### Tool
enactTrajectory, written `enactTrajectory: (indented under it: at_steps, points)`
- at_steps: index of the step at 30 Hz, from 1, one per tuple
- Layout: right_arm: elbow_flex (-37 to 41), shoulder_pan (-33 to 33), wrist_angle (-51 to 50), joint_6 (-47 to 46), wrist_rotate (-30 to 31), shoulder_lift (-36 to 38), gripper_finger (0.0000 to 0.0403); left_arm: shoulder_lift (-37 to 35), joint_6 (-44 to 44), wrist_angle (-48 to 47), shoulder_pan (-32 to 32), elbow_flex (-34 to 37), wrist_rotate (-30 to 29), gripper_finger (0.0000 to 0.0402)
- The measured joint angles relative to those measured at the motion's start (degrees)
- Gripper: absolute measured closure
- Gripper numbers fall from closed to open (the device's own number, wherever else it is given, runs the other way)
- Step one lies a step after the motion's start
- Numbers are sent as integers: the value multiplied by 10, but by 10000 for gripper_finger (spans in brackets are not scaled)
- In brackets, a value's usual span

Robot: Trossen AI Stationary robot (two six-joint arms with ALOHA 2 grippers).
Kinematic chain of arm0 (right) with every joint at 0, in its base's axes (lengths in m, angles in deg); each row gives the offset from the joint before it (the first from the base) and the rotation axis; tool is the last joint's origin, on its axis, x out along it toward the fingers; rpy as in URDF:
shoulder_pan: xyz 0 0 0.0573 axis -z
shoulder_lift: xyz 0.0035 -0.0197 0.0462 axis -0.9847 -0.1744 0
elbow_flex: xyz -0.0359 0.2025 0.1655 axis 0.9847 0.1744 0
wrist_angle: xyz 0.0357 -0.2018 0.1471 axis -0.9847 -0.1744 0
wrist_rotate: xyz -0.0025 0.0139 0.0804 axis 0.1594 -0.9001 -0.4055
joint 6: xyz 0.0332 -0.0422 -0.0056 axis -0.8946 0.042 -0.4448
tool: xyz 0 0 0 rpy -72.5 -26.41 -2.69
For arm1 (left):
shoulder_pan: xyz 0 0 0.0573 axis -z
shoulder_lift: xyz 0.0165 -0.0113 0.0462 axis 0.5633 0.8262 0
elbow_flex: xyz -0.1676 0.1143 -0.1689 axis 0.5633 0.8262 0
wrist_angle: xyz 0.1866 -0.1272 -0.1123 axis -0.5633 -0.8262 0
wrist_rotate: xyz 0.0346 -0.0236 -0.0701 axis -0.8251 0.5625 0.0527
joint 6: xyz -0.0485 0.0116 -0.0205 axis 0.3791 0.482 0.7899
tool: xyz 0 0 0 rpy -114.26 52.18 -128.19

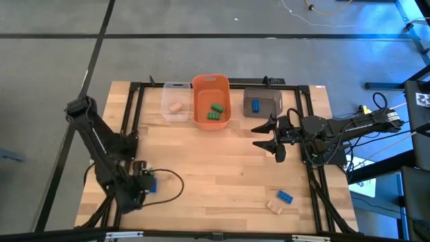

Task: Sort & place blocks by color
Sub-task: Put the green game piece into the orange bin

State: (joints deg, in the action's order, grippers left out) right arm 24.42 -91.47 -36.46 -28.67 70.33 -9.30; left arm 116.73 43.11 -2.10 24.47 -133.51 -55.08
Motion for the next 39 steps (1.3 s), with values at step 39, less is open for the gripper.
enactTrajectory:
  at_steps: [39]
  points:
    - [0,0,0,-2,0,0,131,2,300,61,-104,154,184,123]
